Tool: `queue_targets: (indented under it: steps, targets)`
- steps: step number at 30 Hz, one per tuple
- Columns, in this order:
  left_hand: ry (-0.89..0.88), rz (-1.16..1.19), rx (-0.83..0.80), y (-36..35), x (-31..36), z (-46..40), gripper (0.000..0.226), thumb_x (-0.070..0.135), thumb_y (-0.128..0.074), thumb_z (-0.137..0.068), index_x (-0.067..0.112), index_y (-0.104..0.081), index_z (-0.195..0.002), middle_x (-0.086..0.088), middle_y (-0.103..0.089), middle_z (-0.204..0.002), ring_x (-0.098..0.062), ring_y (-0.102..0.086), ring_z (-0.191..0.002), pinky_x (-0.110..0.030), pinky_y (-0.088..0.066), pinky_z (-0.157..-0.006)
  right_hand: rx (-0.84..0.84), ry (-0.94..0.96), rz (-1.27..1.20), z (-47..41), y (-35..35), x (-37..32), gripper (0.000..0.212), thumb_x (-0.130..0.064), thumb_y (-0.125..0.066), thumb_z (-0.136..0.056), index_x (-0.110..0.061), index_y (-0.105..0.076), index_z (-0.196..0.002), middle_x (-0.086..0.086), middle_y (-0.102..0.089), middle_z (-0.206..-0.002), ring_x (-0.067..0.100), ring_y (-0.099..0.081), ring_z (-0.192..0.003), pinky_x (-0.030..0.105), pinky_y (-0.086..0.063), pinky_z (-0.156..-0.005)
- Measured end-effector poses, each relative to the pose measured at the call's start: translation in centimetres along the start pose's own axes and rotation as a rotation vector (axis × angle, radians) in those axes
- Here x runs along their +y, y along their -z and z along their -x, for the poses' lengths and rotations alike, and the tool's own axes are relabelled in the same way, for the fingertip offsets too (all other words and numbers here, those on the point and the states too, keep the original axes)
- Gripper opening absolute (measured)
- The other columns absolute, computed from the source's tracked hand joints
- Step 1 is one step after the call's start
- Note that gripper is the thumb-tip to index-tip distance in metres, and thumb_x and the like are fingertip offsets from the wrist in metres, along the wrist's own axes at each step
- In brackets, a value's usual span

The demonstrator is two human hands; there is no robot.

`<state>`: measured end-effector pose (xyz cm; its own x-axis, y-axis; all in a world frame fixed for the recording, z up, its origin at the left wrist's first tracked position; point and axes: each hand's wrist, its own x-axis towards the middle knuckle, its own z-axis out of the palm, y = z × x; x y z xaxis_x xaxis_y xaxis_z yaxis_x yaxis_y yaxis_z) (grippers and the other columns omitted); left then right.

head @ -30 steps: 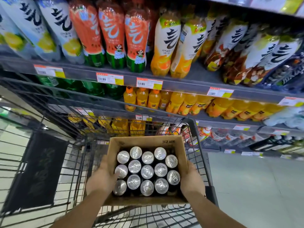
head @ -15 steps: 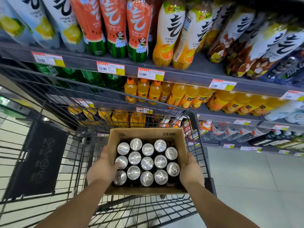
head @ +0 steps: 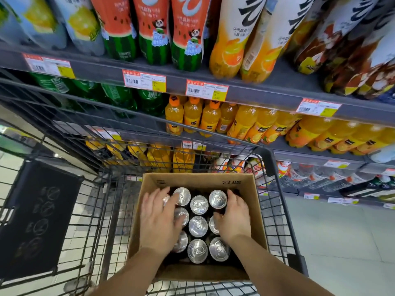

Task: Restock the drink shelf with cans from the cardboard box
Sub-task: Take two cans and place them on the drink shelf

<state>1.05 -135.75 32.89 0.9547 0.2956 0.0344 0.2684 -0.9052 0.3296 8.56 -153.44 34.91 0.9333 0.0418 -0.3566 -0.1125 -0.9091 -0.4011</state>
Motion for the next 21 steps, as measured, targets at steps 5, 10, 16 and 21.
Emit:
queue_targets:
  steps: [5,10,16,21]
  targets:
    - [0.281,0.223,-0.114,-2.9,1.6,-2.5,0.077,0.045,-0.069,-0.080,0.015,-0.038,-0.144,-0.004,-0.034,-0.150,-0.023,-0.021,-0.141,-0.033,-0.014,-0.118,0.029,-0.020,0.102,-2.0,-1.2,-0.2,0.080,-0.042,-0.064,-0.086,-0.011,-0.027,-0.149,0.006,-0.037,-0.151,0.021,-0.028,-0.142,0.030,-0.019,-0.118]
    - [0.399,0.158,-0.134,-5.2,1.6,-3.9,0.081,0.049,-0.071,-0.071,0.017,-0.044,-0.140,-0.004,-0.038,-0.147,-0.024,-0.023,-0.140,-0.036,-0.011,-0.119,-0.016,-0.030,0.299,-2.7,-1.3,-0.6,0.082,-0.052,-0.057,-0.086,-0.017,-0.023,-0.151,0.002,-0.033,-0.151,0.023,-0.032,-0.136,0.035,-0.026,-0.111]
    - [0.412,0.113,-0.151,-4.9,1.4,-4.5,0.067,0.048,-0.071,-0.065,0.028,-0.053,-0.127,0.001,-0.045,-0.134,-0.022,-0.031,-0.131,-0.035,-0.018,-0.115,0.014,-0.034,0.238,-2.6,-1.8,-0.5,0.074,-0.047,-0.060,-0.086,-0.019,-0.030,-0.148,0.001,-0.036,-0.148,0.022,-0.032,-0.136,0.033,-0.023,-0.113]
    - [0.391,0.182,-0.164,-2.9,1.4,-4.7,0.063,0.054,-0.069,-0.058,0.030,-0.061,-0.115,0.003,-0.050,-0.132,-0.021,-0.036,-0.130,-0.036,-0.023,-0.113,0.037,-0.001,-0.064,-1.6,0.5,-0.8,0.070,-0.036,-0.074,-0.076,-0.015,-0.047,-0.137,0.002,-0.047,-0.139,0.021,-0.037,-0.135,0.029,-0.027,-0.116]
